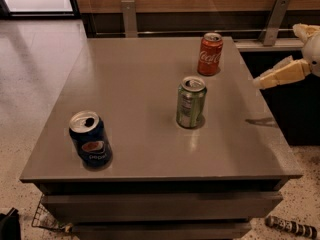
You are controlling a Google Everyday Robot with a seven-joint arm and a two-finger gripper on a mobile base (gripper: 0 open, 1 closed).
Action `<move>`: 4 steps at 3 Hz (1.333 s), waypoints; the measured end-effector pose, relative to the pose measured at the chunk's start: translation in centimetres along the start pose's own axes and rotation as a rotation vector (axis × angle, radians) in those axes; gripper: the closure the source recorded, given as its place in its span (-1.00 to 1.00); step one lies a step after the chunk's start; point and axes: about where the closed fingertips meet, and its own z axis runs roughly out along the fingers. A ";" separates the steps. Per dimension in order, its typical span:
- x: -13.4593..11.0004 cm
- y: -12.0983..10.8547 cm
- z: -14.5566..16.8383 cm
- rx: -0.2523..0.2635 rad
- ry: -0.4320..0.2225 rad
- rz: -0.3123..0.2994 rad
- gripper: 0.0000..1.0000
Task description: Pick coke can
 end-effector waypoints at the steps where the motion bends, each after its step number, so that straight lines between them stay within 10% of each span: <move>1: 0.9 -1.2 2.0 0.024 -0.074 0.104 -1.00; 4: -0.3 -2.8 8.5 -0.061 -0.180 0.125 -1.00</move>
Offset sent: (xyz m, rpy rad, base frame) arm 0.0182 -0.0028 -0.0111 0.1028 -0.0086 -0.0380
